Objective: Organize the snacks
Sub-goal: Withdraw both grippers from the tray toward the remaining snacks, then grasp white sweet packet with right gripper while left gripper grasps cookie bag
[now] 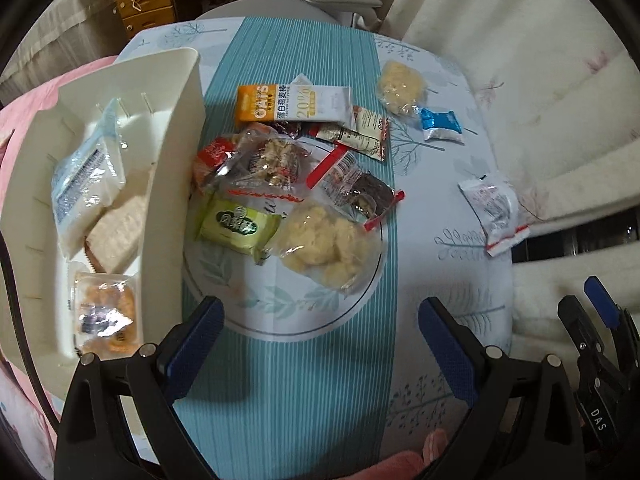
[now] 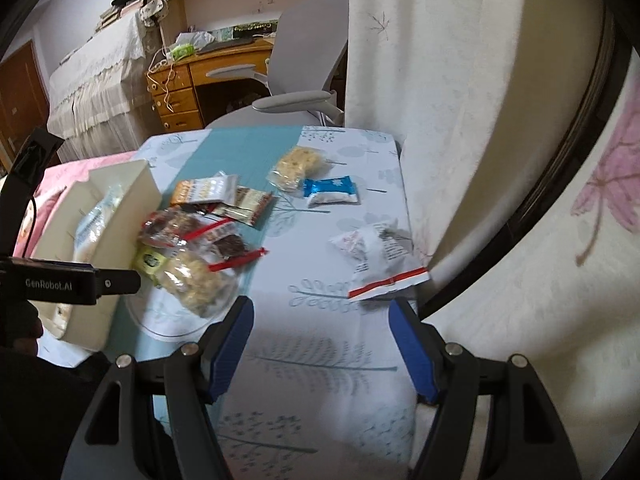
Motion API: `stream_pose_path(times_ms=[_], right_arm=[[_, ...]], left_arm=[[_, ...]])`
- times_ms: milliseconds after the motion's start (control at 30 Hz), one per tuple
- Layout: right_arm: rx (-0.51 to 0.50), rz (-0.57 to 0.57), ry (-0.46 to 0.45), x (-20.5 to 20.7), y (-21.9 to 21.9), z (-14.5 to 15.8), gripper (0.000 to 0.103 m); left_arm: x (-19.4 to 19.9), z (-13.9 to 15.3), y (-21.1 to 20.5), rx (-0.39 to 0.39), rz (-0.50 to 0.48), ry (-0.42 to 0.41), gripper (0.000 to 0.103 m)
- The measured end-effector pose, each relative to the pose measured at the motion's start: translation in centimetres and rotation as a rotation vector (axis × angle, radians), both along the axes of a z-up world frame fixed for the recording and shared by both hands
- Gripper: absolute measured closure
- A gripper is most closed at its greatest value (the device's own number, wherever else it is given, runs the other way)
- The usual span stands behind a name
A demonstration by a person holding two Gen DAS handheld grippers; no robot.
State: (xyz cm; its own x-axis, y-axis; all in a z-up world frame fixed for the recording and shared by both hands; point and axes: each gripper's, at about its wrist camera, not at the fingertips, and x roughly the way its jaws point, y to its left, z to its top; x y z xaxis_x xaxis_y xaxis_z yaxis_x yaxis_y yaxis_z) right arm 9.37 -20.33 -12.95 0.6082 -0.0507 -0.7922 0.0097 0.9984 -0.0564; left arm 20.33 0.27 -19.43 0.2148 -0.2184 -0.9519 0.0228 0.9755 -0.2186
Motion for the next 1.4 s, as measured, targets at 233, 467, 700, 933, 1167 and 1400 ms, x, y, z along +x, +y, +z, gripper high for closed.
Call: stream_pose_path(times_ms=[233, 467, 700, 933, 1167, 1400], right_arm=[[-0.029, 0.023, -0.008, 2.2, -2.1, -2.3, 0.033], [-0.113, 0.062, -0.046, 4.6, -2.9, -4.7, 0.033], [-0.149, 0.06, -0.057, 7.2, -3.9, -7.6, 0.033], [-0.142, 0.045, -0.047, 9.2, -5.0, -9.9, 0.033], [-0.171, 0.052, -0.042, 10.2, -5.1, -11.4, 0.033], [-0.165, 0.05, -0.018, 10.8, -5.3, -12.1, 0.032]], left_arm=[[2.0, -1.9, -1.3, 0.053, 0.04, 0.007, 0.006], [3.4, -3.4, -1.7, 0.04, 0.115, -0.019, 0.006], [4.3, -5.2, -1.9, 0.075, 0.16, -0.025, 0.006], [5.2, -6.5, -2.3, 0.049, 0.162, -0.042, 0.006], [6.1, -8.4, -2.9, 0.044, 0.159, -0.019, 0.01], [6.5, -9.1, -3.2, 0.026, 0.149, -0.012, 0.023]])
